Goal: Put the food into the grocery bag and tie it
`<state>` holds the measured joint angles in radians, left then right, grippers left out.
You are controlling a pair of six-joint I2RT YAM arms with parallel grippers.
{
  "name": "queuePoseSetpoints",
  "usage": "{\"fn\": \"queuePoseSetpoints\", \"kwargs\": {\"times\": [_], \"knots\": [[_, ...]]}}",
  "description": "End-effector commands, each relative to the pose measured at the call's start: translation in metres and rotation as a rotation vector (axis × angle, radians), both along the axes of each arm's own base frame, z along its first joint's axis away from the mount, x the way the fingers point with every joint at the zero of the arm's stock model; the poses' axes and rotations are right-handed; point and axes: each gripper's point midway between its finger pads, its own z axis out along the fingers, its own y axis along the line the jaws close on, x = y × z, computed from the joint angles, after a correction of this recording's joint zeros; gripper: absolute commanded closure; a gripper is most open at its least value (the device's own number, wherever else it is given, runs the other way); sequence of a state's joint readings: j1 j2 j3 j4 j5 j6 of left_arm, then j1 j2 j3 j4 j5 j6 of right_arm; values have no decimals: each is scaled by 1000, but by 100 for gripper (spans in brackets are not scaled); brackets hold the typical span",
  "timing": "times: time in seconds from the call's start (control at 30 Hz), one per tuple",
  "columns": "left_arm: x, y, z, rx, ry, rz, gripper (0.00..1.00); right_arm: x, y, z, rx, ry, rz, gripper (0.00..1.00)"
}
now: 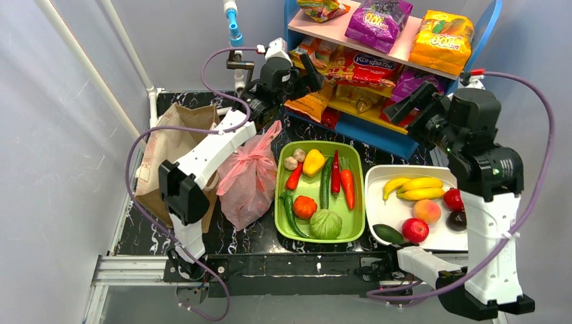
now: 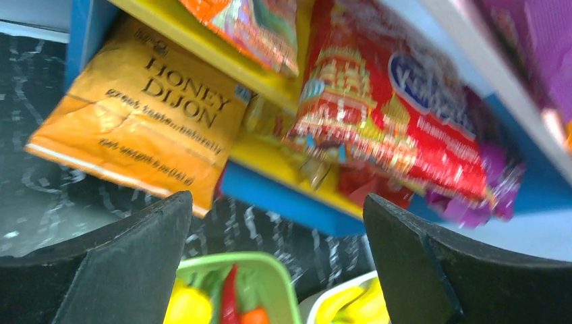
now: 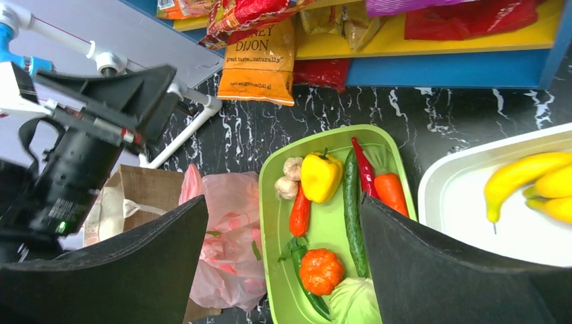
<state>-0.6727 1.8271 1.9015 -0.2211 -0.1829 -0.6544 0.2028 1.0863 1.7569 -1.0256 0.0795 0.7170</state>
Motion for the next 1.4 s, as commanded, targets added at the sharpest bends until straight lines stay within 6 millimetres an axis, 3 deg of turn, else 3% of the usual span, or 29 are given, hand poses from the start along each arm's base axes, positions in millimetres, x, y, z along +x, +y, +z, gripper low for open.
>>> {"fn": "queuePoseSetpoints", "kwargs": {"times": [0.0, 0.2, 0.43, 0.73, 0.97, 1.27, 1.3, 1.33, 1.37], "knots": [[26, -11, 58, -326, -47, 109, 2, -19, -19, 1, -48, -23, -63, 10], [51, -37, 56, -446, -24, 111, 2, -40, -33, -1, -74, -31, -106, 9], [69, -52, 32, -529, 76, 152, 2, -55, -46, 3, -105, -54, -149, 8], [80, -68, 18, -590, 123, 145, 2, -61, -51, 2, -122, -53, -164, 7], [79, -80, 7, -629, 172, 114, 8, -60, -51, 0, -127, -48, -161, 7], [76, -93, 10, -669, 186, 65, 26, -58, -50, -3, -130, -42, -154, 6], [76, -94, 10, -670, 187, 59, 30, -58, -50, -3, -132, -43, -154, 7], [73, -96, 9, -672, 197, 44, 50, -58, -50, -4, -134, -39, -155, 7], [72, -96, 9, -671, 199, 42, 58, -58, -50, -3, -132, -41, -155, 7]]}}
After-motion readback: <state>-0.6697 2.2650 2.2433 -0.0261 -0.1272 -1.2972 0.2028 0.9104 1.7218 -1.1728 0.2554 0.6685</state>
